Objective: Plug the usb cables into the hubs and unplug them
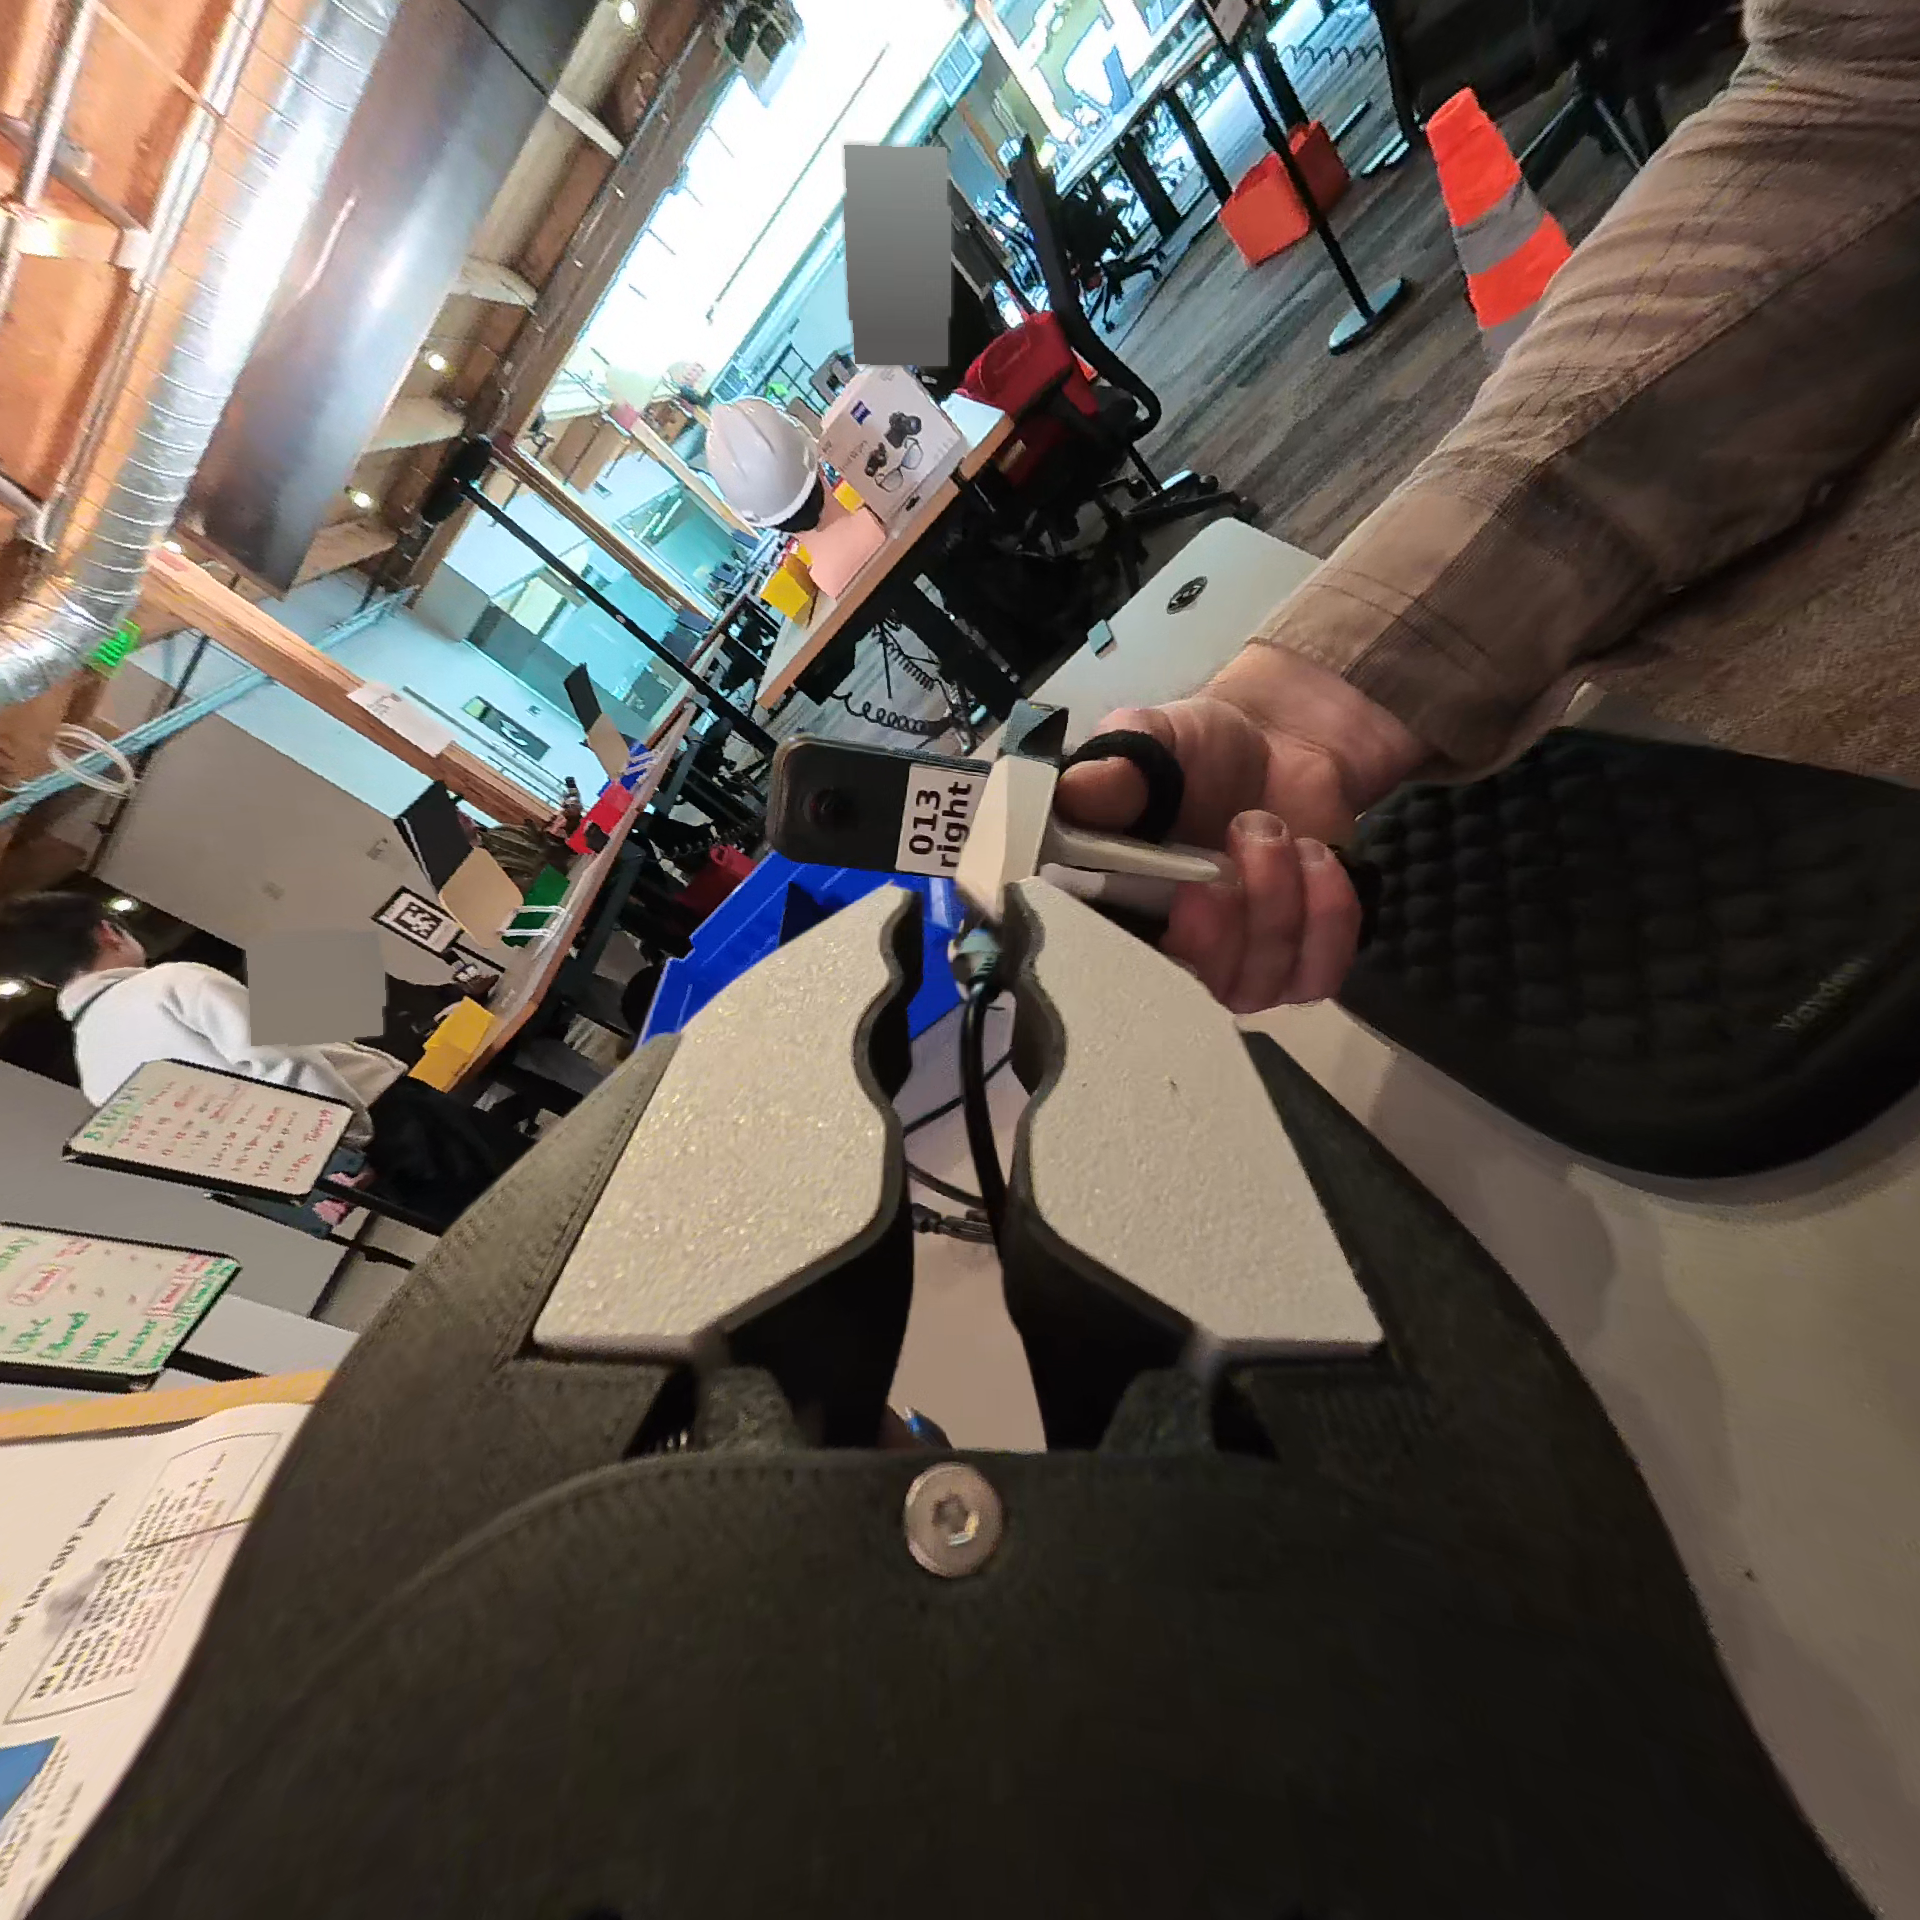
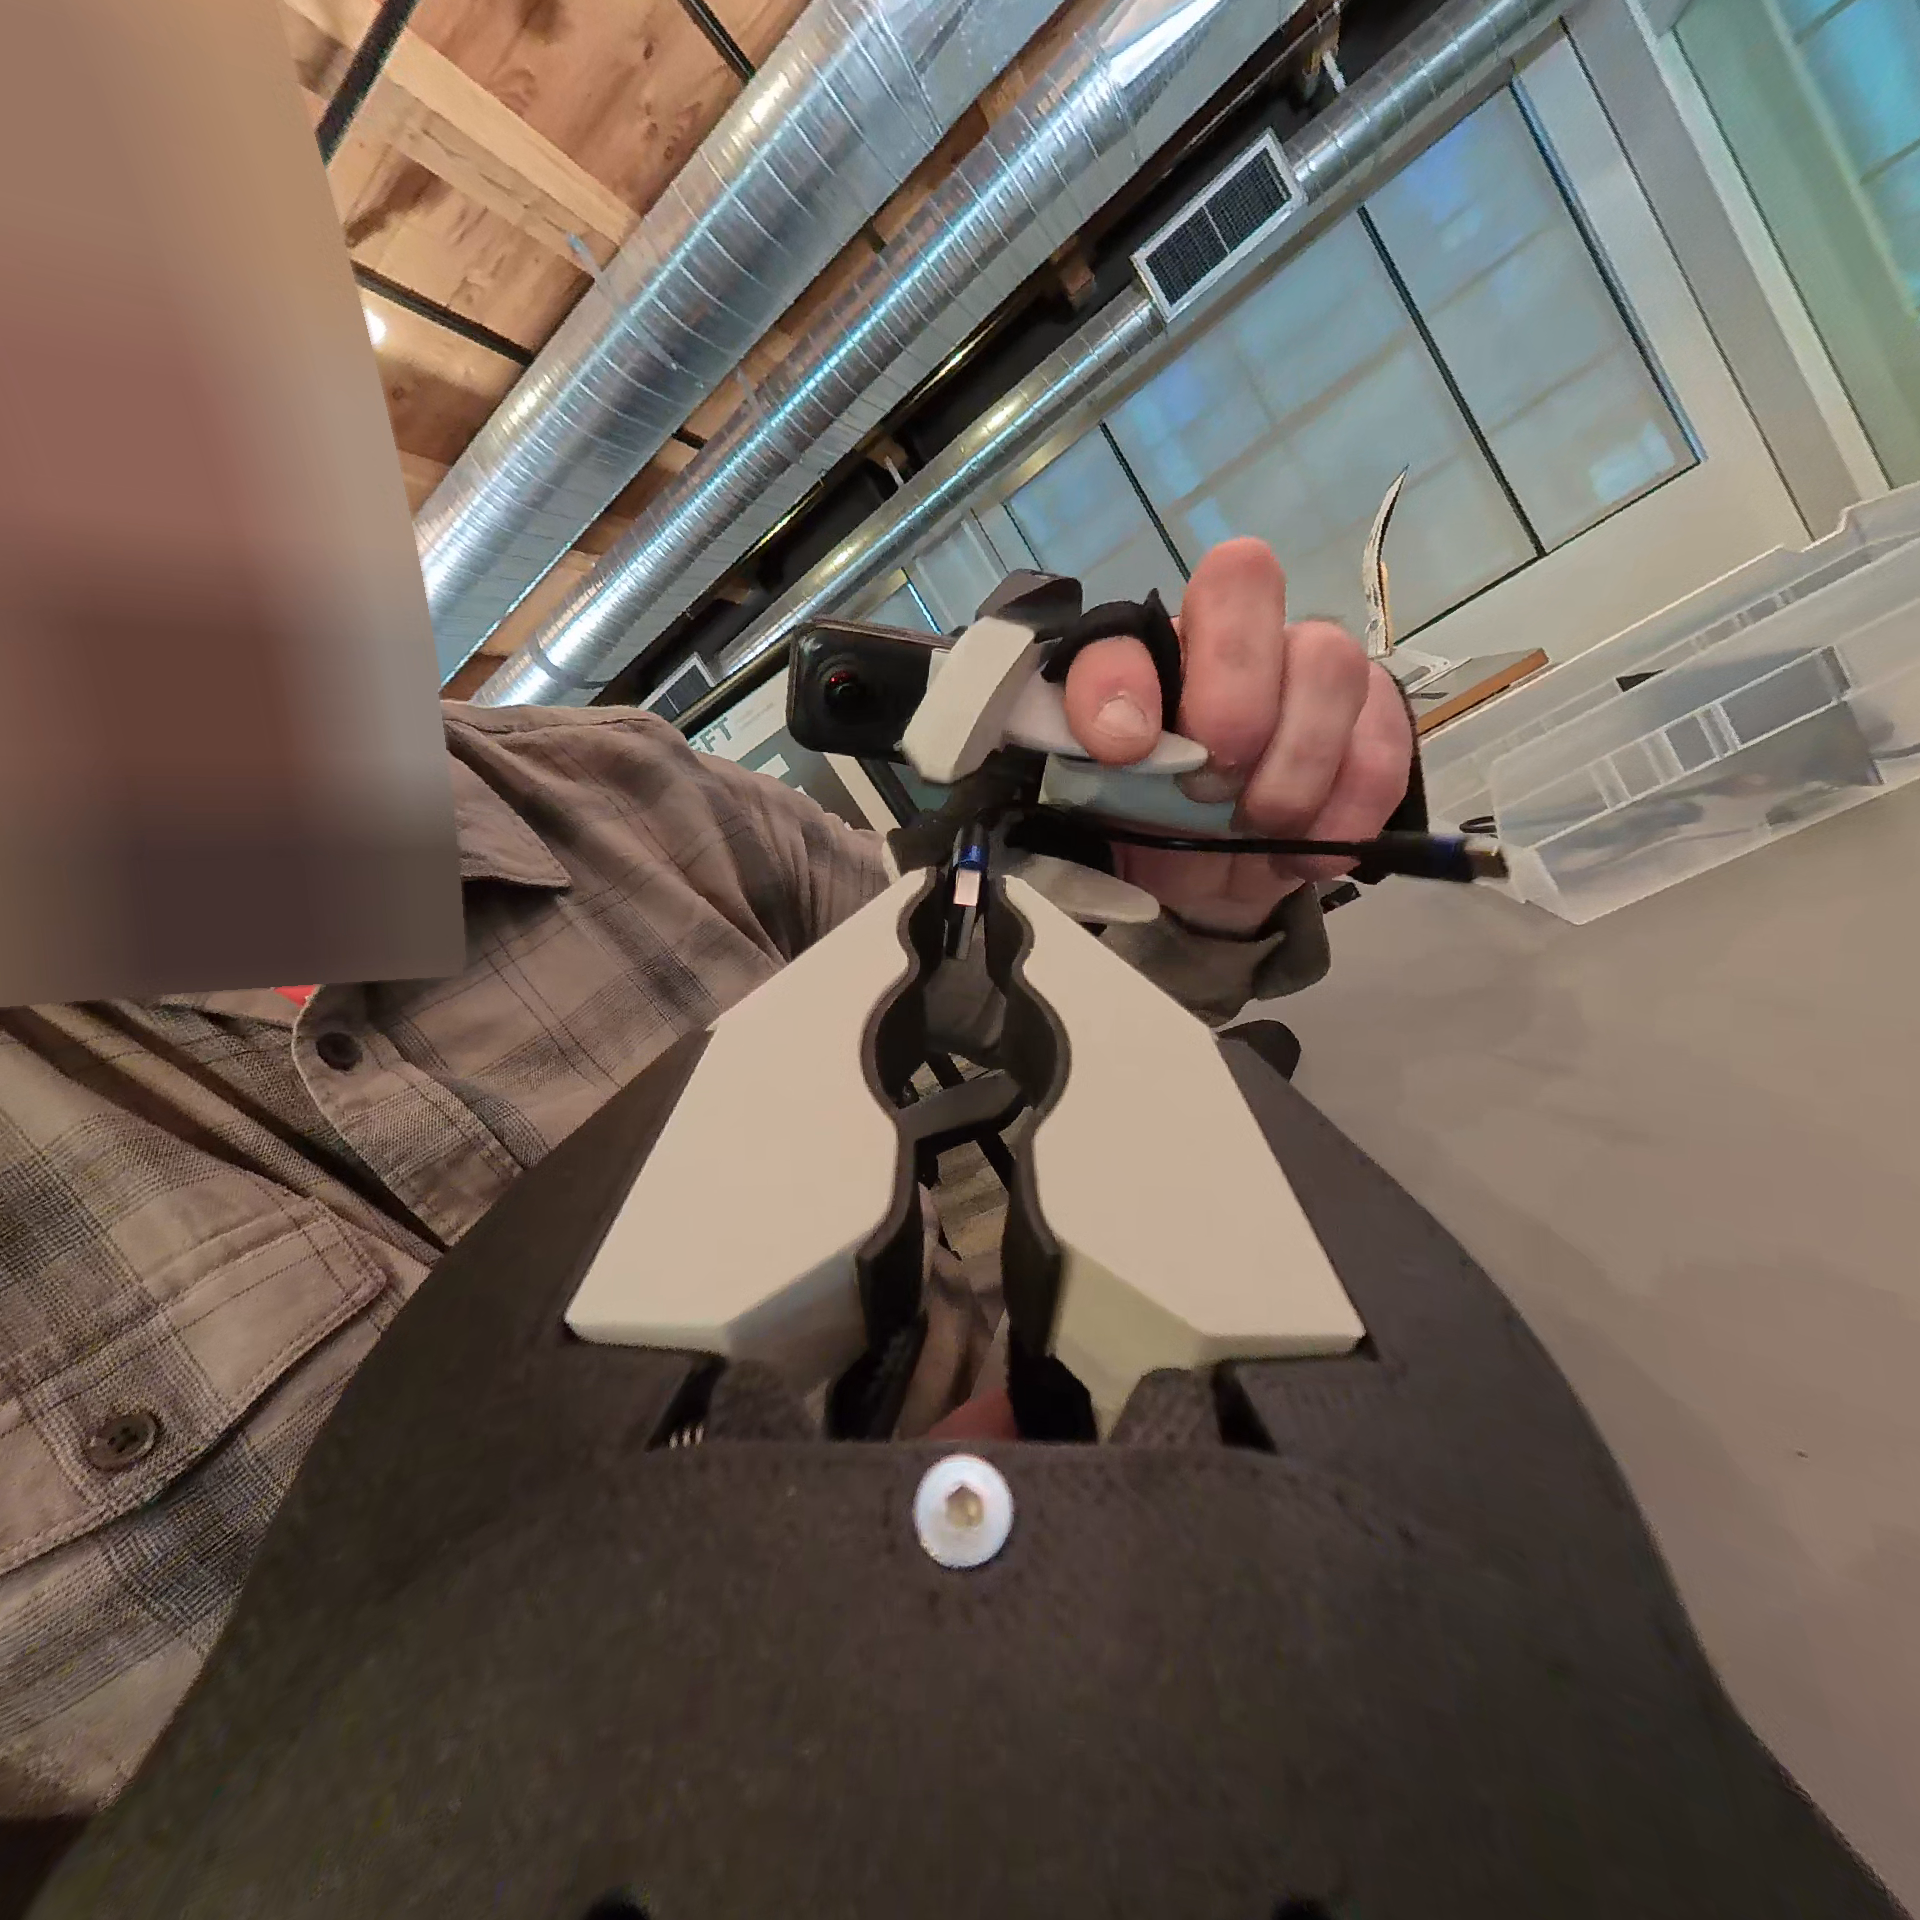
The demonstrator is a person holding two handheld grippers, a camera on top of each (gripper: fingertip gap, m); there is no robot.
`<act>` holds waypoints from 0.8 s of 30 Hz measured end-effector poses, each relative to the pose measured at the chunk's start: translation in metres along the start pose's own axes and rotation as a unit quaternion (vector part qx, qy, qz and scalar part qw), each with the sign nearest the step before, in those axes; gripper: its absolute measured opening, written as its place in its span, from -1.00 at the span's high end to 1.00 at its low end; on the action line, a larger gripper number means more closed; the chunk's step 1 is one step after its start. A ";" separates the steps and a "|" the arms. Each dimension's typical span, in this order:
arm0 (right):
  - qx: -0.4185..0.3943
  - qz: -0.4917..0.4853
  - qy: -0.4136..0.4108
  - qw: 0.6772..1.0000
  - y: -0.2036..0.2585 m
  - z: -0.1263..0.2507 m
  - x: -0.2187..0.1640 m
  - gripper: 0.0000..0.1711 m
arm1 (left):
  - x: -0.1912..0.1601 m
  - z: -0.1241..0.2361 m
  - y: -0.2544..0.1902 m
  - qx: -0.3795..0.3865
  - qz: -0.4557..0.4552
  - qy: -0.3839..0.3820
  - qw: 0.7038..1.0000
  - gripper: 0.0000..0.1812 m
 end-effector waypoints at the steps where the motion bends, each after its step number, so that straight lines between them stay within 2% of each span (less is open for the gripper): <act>1: 0.002 0.000 -0.001 1.000 0.001 0.000 0.000 0.94 | 0.000 0.001 0.001 0.001 0.001 -0.002 1.000 0.80; 6: 0.006 0.003 -0.004 1.000 0.004 -0.001 0.002 0.94 | -0.005 0.001 -0.003 -0.029 0.007 0.017 0.999 0.67; 8: 0.008 0.001 -0.004 1.000 0.004 -0.002 0.001 0.94 | -0.003 0.000 -0.003 -0.024 -0.006 0.014 1.000 0.82; 18: 0.001 0.001 -0.009 1.000 0.004 -0.002 0.003 0.93 | -0.004 -0.001 -0.002 -0.024 0.019 0.016 0.999 0.83; 21: -0.022 0.019 -0.013 0.999 0.003 0.001 0.010 0.84 | -0.005 -0.001 0.002 -0.021 0.042 0.012 0.999 0.83; 23: -0.061 0.049 -0.008 0.997 0.004 0.010 0.019 0.59 | -0.008 0.000 0.007 -0.018 0.070 0.009 0.997 0.83; 24: -0.092 0.075 0.007 0.993 0.004 0.018 0.023 0.55 | -0.009 0.001 0.011 -0.017 0.090 0.003 0.996 0.83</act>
Point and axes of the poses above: each gripper's, where its closed fingertips meet, z back along the fingers, x out of its top, y = z × x across the jaws, the point moved 4 cm from there along z, back along the fingers, and after that the axes turned 2 degrees about x, right-handed, at the moved point
